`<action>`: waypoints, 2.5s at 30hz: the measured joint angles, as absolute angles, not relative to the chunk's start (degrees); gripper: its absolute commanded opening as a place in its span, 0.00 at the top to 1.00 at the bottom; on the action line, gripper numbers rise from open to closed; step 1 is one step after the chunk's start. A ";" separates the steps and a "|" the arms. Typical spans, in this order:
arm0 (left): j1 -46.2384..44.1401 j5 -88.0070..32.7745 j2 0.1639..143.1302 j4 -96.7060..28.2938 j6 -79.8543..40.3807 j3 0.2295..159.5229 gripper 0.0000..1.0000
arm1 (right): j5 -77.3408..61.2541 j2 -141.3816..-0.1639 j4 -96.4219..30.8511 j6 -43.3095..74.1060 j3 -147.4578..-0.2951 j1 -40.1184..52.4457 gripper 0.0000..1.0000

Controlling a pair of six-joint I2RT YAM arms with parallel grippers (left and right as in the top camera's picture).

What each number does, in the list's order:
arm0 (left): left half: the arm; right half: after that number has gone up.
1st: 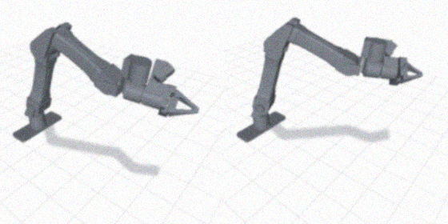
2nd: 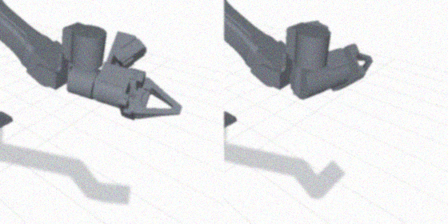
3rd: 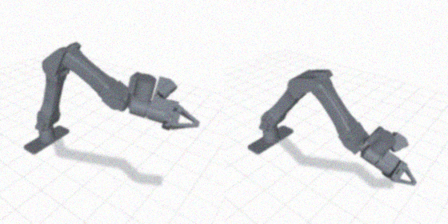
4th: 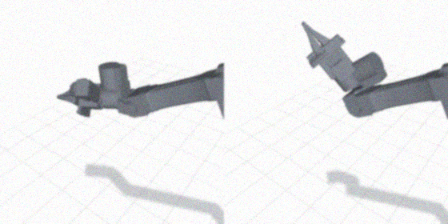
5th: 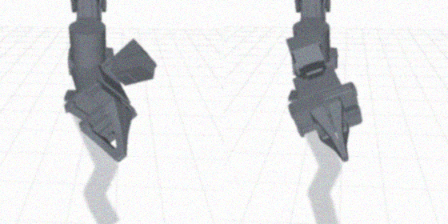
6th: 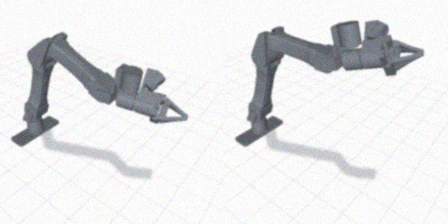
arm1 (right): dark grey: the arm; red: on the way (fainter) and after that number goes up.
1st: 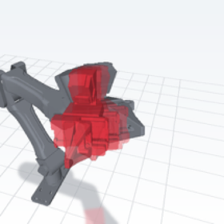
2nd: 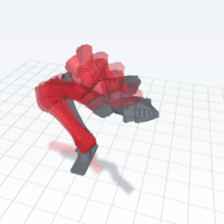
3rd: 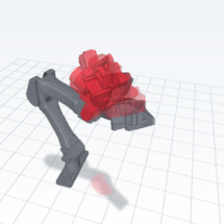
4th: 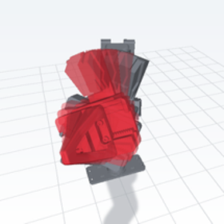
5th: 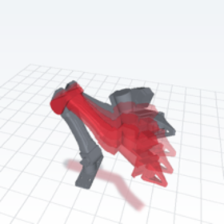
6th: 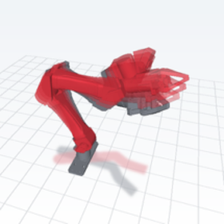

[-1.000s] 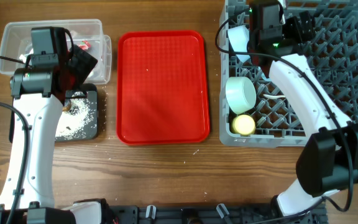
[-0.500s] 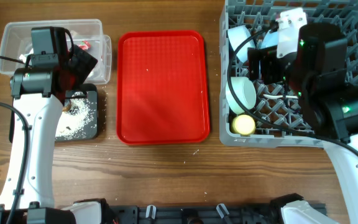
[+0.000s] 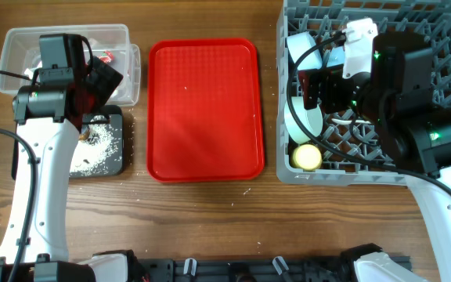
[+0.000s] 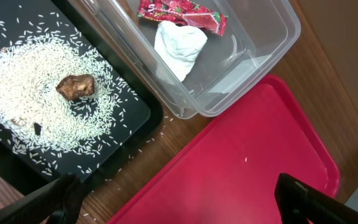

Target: Sort waste into correct bins and load items into the dishwasher rack

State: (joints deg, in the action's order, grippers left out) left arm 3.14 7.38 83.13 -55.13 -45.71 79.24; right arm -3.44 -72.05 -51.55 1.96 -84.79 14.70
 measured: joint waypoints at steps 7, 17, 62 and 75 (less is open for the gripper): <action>3.14 7.38 83.13 -55.13 -45.71 79.24 0.00 | -2.90 -70.54 -50.26 1.89 -84.75 11.88 0.00; 3.14 7.35 83.13 -55.11 -45.71 79.29 0.00 | -3.44 -41.17 -17.72 1.69 -49.15 0.97 0.00; 3.14 8.03 82.48 -54.94 -45.69 79.24 0.00 | -1.93 -0.89 -0.03 7.51 -0.36 0.16 0.00; 4.34 0.93 30.11 -13.85 -19.29 27.83 0.00 | -2.11 -0.73 -0.01 7.51 -0.36 0.16 0.00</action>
